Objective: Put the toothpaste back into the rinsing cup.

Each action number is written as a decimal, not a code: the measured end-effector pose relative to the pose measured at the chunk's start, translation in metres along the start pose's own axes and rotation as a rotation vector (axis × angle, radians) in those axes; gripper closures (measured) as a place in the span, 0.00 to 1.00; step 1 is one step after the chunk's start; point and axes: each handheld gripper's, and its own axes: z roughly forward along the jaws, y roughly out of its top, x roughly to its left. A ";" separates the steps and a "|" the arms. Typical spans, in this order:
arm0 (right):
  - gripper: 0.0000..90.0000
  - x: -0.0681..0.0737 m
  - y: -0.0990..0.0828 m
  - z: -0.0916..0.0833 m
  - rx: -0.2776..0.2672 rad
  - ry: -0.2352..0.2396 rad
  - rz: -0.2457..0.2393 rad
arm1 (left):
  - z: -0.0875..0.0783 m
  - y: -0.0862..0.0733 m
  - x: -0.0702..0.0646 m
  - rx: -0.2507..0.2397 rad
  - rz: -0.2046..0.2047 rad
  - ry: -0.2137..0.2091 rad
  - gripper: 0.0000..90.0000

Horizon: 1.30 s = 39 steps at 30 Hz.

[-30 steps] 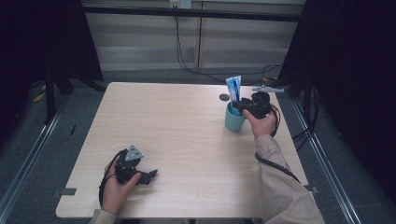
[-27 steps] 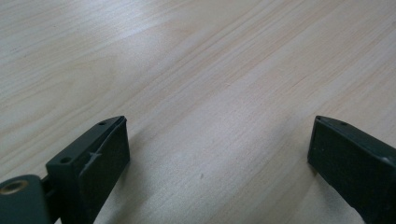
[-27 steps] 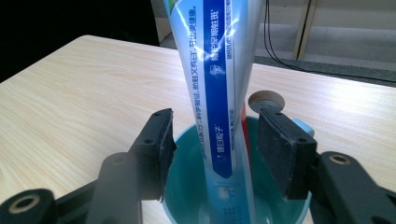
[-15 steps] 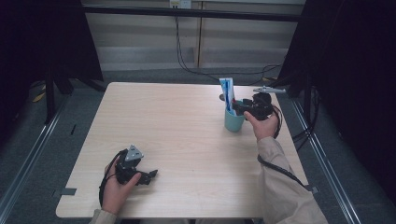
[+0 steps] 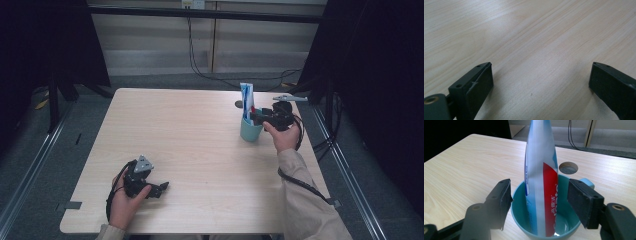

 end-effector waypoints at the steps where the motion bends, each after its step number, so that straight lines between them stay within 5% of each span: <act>1: 0.39 0.000 0.000 -0.001 0.003 0.004 0.001 | 0.000 0.000 0.000 0.000 0.000 0.000 0.06; 39: 0.24 0.036 -0.010 -0.027 0.064 0.058 -0.091 | 0.000 0.000 0.000 0.000 0.000 0.000 0.06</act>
